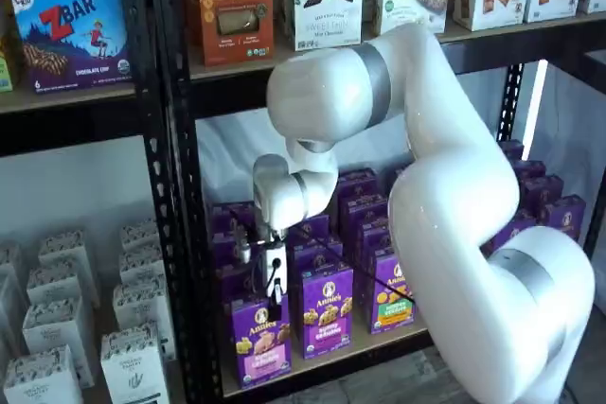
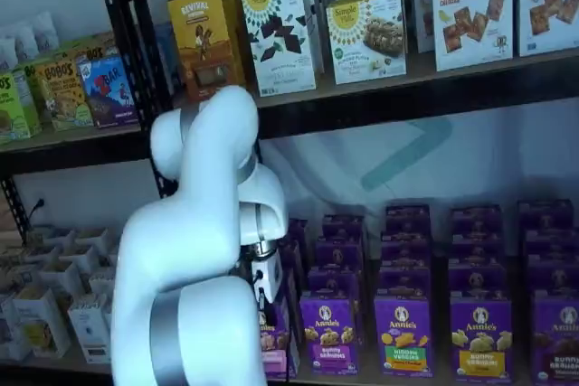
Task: Pick up the purple box with a pink patch in the middle, on the bottom shelf, the first box from the left
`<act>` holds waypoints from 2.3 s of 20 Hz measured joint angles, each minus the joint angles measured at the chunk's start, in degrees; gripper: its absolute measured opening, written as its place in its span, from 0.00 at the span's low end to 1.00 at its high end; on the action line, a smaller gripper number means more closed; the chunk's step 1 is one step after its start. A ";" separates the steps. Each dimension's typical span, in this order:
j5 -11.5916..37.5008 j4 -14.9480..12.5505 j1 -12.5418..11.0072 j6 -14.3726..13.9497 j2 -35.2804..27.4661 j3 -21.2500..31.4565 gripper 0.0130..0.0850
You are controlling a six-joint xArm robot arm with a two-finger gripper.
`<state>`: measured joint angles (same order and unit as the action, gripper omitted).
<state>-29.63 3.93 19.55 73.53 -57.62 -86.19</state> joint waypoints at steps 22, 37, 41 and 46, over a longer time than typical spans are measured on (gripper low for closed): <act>2.79 -2.97 1.21 -3.77 17.00 20.42 0.33; 2.09 -2.43 0.88 -3.02 30.30 32.07 0.33; 2.00 -3.07 0.62 -3.33 33.56 34.82 0.33; 1.85 -2.79 0.34 -2.81 37.09 37.67 0.33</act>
<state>-27.77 1.14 19.89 70.71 -20.52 -48.51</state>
